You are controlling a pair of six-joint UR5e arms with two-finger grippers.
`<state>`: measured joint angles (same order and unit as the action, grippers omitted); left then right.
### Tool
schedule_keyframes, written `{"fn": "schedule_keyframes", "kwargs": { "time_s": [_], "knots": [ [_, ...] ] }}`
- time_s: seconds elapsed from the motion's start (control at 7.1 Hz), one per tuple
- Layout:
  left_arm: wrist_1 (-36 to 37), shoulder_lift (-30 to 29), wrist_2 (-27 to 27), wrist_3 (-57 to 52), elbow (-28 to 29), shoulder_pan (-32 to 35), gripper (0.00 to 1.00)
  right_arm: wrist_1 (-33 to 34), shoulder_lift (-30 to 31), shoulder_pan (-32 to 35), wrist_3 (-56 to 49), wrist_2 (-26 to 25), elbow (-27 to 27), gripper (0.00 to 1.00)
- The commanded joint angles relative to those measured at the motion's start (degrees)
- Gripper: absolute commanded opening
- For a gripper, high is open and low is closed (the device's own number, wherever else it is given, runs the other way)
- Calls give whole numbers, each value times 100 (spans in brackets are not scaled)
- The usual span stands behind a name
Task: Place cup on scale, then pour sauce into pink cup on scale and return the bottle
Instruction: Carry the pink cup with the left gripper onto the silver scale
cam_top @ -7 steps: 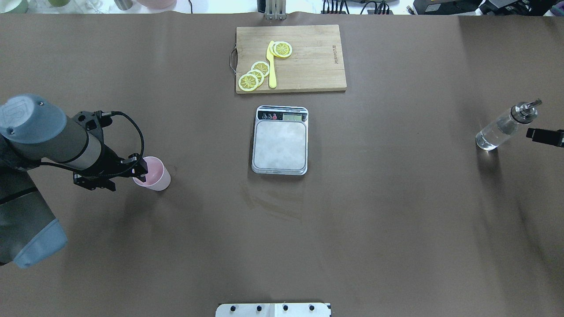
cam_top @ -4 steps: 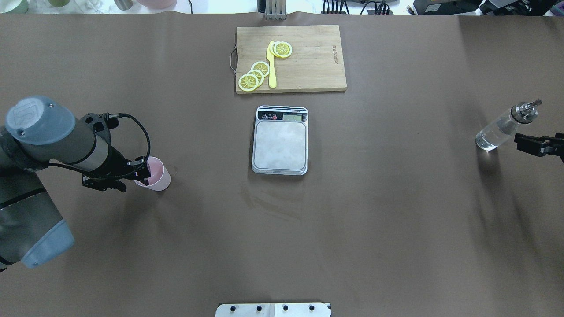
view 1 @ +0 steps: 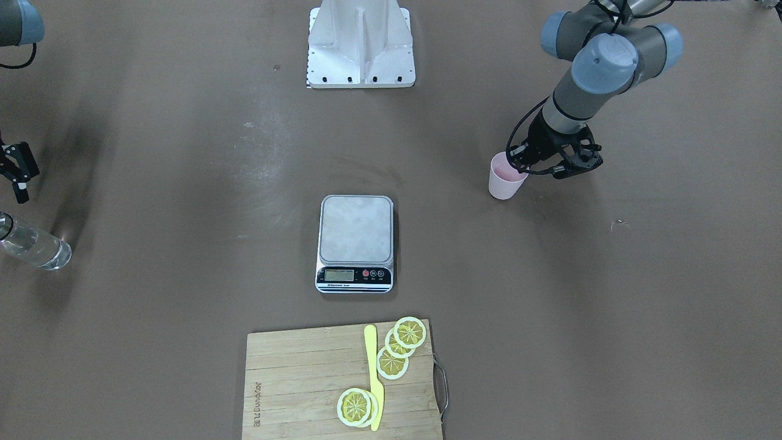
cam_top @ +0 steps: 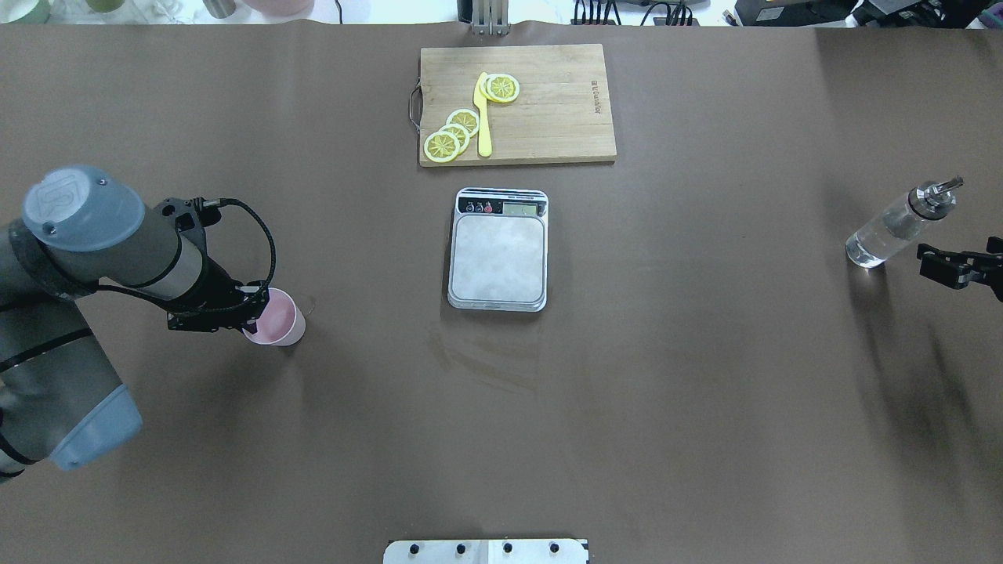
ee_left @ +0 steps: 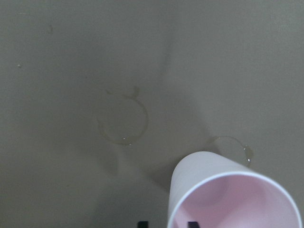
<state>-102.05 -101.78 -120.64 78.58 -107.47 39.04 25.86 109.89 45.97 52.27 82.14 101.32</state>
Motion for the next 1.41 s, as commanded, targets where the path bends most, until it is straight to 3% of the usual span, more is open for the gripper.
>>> {"fn": "schedule_keyframes", "kwargs": {
  "time_s": [0.0, 0.14, 0.28, 0.42, 0.7, 1.27],
  "knots": [
    [97, -8, -107, 8, -177, 15, 0, -117, -230, -192, -41, -267, -95, 88],
    [524, -269, -274, 34, -248, 50, 0, -326, -240, -324, -119, -407, -129, 83],
    [1215, -785, -275, 121, -231, 51, 0, -641, -231, -386, -259, -522, -330, 100],
    [1614, -1156, -267, 140, -170, 51, 0, -1157, -240, -500, -374, -645, -671, 100],
    [1670, -1692, -275, 620, 206, 42, 0, -1330, -249, -536, -480, -672, -745, 100],
    [1846, -3249, -302, 1693, 1577, 94, 0, -1591, -442, -571, -885, -918, -1069, 100]
  ]
}}
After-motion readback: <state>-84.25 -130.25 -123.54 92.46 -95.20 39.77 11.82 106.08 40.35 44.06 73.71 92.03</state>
